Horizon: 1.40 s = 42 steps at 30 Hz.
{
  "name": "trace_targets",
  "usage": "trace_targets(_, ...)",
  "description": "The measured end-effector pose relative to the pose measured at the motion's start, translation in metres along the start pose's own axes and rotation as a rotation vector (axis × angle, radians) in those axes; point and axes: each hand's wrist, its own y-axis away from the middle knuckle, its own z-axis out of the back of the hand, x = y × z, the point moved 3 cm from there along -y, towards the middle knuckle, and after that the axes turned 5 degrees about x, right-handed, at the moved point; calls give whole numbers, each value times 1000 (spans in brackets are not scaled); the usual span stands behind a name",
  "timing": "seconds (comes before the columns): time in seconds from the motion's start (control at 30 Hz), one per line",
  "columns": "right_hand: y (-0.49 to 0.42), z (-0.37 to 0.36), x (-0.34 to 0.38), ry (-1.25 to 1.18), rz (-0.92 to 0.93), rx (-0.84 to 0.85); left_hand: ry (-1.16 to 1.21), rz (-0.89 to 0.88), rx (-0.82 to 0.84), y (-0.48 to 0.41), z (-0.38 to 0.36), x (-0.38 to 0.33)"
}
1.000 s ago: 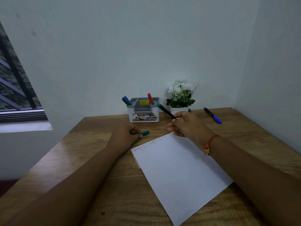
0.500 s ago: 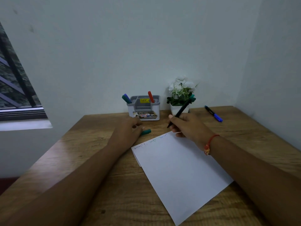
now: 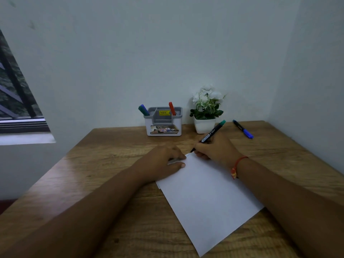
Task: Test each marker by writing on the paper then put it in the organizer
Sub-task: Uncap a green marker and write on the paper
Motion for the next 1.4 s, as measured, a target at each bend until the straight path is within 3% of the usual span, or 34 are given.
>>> trace_targets(0.53,-5,-4,-7,134,2,-19,-10,-6,18,-4,-7,-2)
trace_targets(1.4,-8,-4,-6,141,-16,-42,36,23,23,-1,-5,-2)
